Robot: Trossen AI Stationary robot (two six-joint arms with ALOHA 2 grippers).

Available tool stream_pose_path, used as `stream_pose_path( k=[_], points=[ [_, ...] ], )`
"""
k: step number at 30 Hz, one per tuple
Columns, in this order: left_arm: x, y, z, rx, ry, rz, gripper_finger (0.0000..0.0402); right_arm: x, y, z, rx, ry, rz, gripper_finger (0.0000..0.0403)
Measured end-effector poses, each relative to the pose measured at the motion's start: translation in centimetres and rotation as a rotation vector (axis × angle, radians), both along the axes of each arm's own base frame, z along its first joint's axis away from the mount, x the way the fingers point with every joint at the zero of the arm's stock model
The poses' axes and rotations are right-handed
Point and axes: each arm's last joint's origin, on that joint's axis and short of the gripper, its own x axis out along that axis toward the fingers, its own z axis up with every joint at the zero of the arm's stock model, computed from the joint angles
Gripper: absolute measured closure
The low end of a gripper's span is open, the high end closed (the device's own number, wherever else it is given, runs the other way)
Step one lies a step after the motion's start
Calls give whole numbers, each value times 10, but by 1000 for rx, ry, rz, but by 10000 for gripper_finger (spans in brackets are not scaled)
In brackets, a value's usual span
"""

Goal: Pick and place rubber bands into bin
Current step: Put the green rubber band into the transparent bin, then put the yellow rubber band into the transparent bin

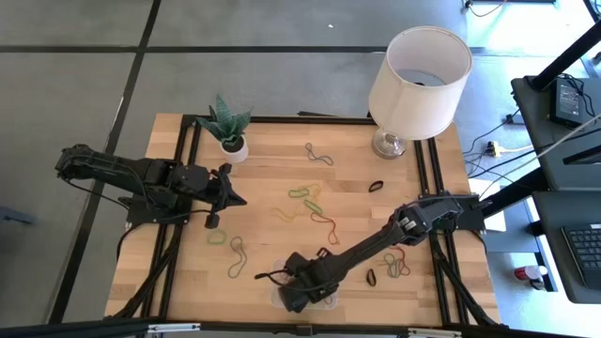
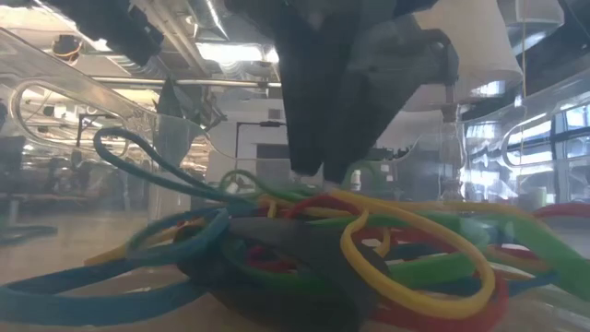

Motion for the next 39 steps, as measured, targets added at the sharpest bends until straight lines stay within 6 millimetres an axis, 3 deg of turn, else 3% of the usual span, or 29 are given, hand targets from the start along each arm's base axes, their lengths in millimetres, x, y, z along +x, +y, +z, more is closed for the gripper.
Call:
stream_pose_path(
  k=[5,11,16,23,27,32,39],
  points=[
    [0,0,1,-2,-8,15,388,-6,-6,37,-67,-115,45,275],
    [1,0,0,-40,-5,46,372,-20,-19,72,-247,-165,121,316],
    [9,-1,0,-69,-19,62,342,-39,-28,79,-362,-31,145,389],
    [38,-6,-7,-77,-52,59,291,-60,-31,85,-486,5,183,400],
    [58,-9,-17,-84,-24,40,267,-94,-42,82,-462,-40,145,401],
    [89,-14,-24,-42,57,42,249,-148,-59,68,-329,-241,142,401],
    [136,-20,-42,12,227,55,247,-216,-100,42,-209,-415,143,402]
  ],
)
